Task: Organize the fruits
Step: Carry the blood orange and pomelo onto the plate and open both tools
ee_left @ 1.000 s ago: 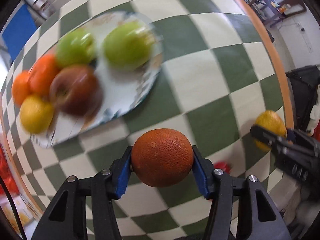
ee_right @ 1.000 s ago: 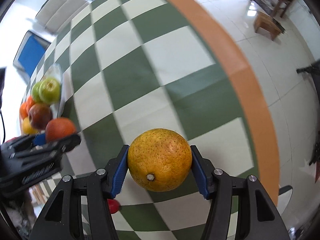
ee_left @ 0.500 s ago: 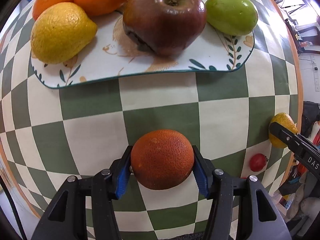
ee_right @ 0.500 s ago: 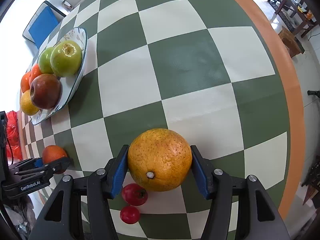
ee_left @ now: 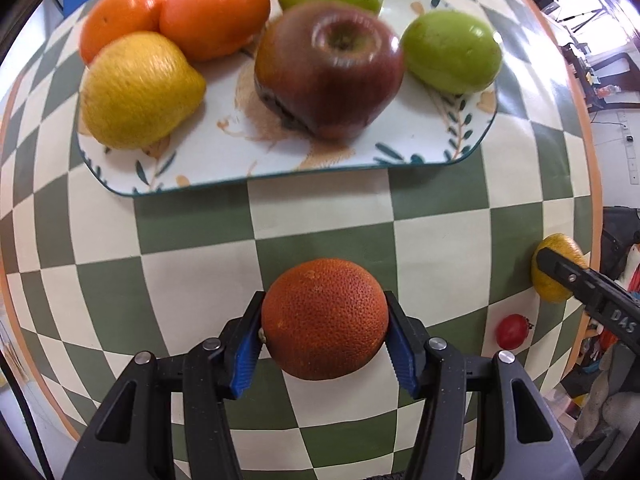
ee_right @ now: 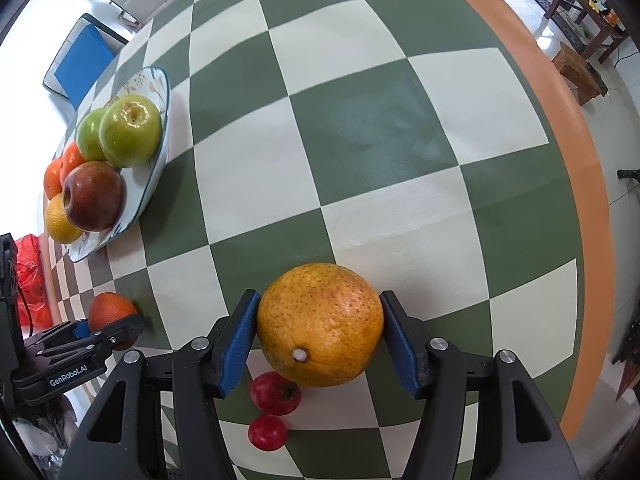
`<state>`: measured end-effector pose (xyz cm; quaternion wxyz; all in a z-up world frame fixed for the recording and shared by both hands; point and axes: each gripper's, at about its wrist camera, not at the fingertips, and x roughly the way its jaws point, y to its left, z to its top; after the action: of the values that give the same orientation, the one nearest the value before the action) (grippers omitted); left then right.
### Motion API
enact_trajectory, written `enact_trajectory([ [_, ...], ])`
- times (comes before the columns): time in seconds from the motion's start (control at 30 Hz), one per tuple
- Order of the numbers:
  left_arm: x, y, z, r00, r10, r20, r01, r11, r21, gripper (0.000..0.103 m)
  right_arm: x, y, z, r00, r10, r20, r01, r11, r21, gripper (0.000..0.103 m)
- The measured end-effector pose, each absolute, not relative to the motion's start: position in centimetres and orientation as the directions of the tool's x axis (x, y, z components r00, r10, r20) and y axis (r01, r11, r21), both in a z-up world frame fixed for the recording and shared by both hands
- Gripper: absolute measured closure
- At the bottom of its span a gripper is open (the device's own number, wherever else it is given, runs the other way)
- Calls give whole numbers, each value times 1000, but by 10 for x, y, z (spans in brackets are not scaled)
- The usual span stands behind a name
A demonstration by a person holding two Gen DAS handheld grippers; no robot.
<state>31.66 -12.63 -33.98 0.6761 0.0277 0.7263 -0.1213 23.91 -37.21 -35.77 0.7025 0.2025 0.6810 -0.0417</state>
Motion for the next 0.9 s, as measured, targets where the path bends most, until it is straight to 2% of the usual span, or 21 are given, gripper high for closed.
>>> enact_trajectory([
  [0.17,326,-112,-310,-40,-178,-983,177,967,-182,50,240,-365,-353,70,226,-972,305,923,236,41],
  [0.33,340,-95,-271,21,-231,-973,152,962,-225,50,255,-357,-331,120,320,-940,296,892,342,42],
  [0.57,354,-52,-233,99,-320,-942,27,947,-319,50,326,-336,-280,232,403,-885,206,869,450,42],
  [0.73,365,-18,-241,127,-302,-945,-98,944,-315,50,380,-321,-268,256,384,-887,150,891,429,42],
  [0.9,381,12,-263,108,-310,-944,-198,924,-326,50,425,-303,-284,214,337,-917,110,924,366,42],
])
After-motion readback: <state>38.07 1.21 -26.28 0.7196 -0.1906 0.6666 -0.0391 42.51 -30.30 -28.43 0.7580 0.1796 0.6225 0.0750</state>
